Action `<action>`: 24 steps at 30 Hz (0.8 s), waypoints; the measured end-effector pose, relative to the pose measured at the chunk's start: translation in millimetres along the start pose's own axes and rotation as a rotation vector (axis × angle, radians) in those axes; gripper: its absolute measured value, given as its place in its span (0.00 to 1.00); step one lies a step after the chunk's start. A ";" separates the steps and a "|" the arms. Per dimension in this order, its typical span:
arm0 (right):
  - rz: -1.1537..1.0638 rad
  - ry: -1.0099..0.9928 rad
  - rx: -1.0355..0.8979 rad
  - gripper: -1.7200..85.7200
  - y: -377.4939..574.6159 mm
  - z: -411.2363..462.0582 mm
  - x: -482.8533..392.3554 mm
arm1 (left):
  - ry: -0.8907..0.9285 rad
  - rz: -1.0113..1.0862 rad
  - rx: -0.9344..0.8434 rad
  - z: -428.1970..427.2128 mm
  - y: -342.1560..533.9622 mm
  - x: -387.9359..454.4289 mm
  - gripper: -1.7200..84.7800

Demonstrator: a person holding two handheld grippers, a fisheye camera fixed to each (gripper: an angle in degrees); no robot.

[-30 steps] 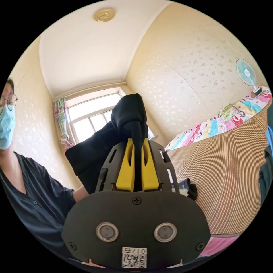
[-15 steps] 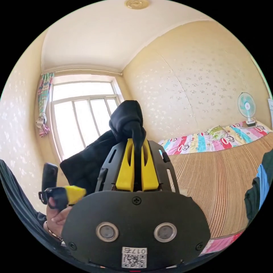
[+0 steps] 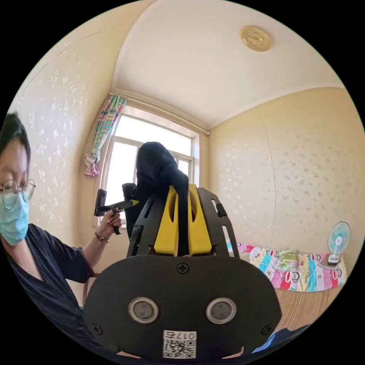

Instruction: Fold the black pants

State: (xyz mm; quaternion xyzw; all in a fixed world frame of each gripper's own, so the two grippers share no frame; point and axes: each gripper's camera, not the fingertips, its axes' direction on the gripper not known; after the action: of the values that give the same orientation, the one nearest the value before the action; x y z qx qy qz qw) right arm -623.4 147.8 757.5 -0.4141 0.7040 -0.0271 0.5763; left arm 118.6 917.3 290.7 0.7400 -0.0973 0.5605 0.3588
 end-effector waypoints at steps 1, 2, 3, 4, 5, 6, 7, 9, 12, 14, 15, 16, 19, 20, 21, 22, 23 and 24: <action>-0.004 -0.023 0.004 0.06 -12.5 -2.4 -2.1 | -0.007 0.040 0.064 -11.2 -19.2 16.0 0.06; -0.009 -0.059 0.021 0.06 -35.1 -8.8 -7.2 | -0.006 0.060 0.095 -17.1 -27.5 24.5 0.06; -0.031 -0.078 0.039 0.06 -54.8 -16.2 -15.6 | 0.005 0.093 0.149 -28.9 -41.7 41.5 0.06; -0.050 -0.077 0.048 0.06 -63.0 -20.3 -21.1 | 0.022 0.119 0.192 -39.7 -51.9 56.7 0.06; -0.100 -0.047 0.062 0.05 -75.8 -28.7 -34.6 | 0.031 0.133 0.208 -44.8 -55.9 64.2 0.07; -0.144 -0.002 0.062 0.05 -84.3 -36.3 -48.4 | 0.038 0.158 0.229 -53.7 -61.1 77.6 0.07; -0.163 0.020 0.055 0.05 -87.1 -39.4 -54.6 | 0.034 0.176 0.240 -59.6 -62.0 88.5 0.07; -0.213 0.096 -0.019 0.05 -87.7 -46.7 -71.4 | 0.034 0.183 0.241 -63.9 -55.2 97.2 0.07; -0.156 0.073 -0.056 0.05 -52.9 -53.0 -71.0 | 0.089 0.077 0.255 -68.6 -14.5 95.4 0.07; -0.072 0.044 -0.076 0.05 -16.5 -54.2 -63.4 | 0.075 0.053 0.256 -70.4 21.8 98.3 0.07; -0.003 0.041 -0.081 0.05 13.7 -56.1 -56.9 | 0.060 0.040 0.255 -70.6 52.4 101.0 0.07; 0.026 0.048 -0.079 0.05 31.0 -57.4 -54.6 | 0.036 0.023 0.249 -69.3 86.3 104.8 0.07; 0.082 0.191 -0.064 0.04 130.0 -59.5 -60.5 | -0.081 -0.062 0.183 -56.3 166.8 112.6 0.06; 0.110 0.265 -0.061 0.04 169.3 -58.9 -64.2 | -0.103 -0.066 0.168 -52.4 179.7 114.3 0.06; 0.154 0.345 -0.043 0.04 205.6 -59.2 -66.9 | -0.136 -0.048 0.142 -43.7 200.0 118.3 0.06; 0.173 0.389 -0.031 0.04 221.7 -59.3 -68.4 | -0.159 -0.012 0.121 -33.0 214.6 122.8 0.06; 0.189 0.483 -0.002 0.04 249.0 -58.4 -71.2 | -0.166 0.002 0.113 -27.4 219.1 124.4 0.06; 0.175 0.568 0.017 0.04 266.1 -54.0 -70.4 | -0.173 0.035 0.107 -15.5 222.0 125.6 0.06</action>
State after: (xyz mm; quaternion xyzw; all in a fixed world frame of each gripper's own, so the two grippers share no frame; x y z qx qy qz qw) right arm -815.8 341.8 693.9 -0.3227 0.8700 -0.0980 0.3598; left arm 29.9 799.1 499.0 0.8019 -0.1106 0.5053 0.2991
